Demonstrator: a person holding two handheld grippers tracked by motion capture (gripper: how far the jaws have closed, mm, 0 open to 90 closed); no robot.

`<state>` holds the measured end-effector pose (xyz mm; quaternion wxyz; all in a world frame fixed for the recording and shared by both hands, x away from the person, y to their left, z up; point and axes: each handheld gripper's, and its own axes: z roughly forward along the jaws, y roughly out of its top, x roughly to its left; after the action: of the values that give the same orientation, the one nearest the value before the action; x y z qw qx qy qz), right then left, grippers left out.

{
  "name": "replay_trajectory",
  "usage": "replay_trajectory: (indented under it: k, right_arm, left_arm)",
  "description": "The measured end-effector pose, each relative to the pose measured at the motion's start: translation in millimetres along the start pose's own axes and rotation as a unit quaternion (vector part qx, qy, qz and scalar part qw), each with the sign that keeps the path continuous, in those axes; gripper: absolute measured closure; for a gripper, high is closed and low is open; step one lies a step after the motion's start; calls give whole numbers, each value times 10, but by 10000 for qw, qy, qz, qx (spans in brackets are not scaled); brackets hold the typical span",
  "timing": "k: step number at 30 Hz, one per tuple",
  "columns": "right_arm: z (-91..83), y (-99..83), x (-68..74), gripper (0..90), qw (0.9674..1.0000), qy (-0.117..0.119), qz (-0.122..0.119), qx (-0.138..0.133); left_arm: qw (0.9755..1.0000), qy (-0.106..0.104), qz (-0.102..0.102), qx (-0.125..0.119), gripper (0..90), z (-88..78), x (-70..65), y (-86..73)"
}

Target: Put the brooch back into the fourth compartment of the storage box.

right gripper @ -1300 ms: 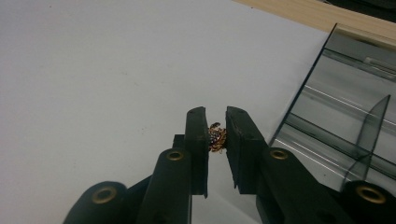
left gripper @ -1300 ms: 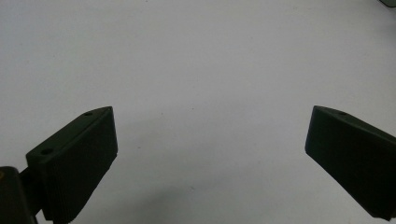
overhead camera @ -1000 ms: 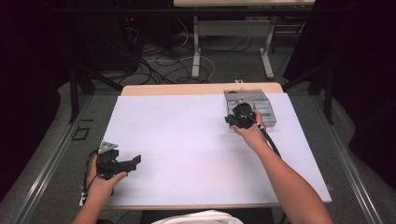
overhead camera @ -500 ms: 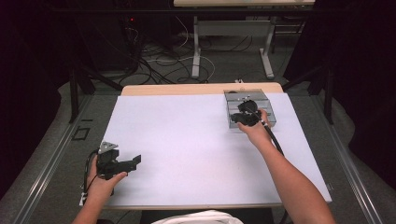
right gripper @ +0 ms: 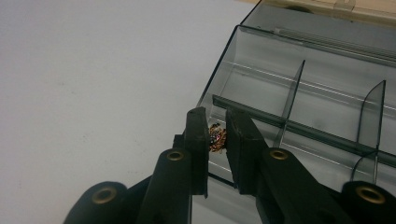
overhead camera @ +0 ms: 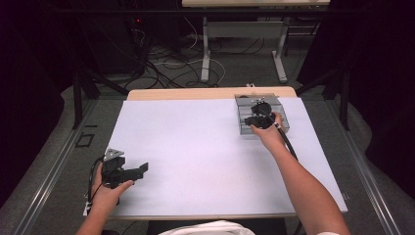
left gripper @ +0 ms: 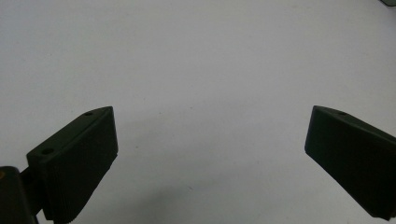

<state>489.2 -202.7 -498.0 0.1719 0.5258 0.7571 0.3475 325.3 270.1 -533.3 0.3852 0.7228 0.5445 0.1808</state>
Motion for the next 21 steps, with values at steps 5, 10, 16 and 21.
replay_trajectory:
  k: [5, 10, 16, 21]
  right_arm:
    - [43, 9, -18, 798, 9999, -49, 38, 82]
    - [90, 16, -38, 798, 9999, -30, 87, 115]
    - [143, 18, -65, 798, 9997, -66, 151, 157]
    - [193, 8, -97, 797, 9995, -112, 196, 237]
  left_arm:
    - [10000, 4, 2, 11, 24, 2, 3, -1]
    - [10000, 5, 5, 13, 24, 3, 3, -1]
    - [10000, 7, 8, 14, 24, 3, 5, -2]
    - [10000, 3, 4, 21, 24, 3, 8, -2]
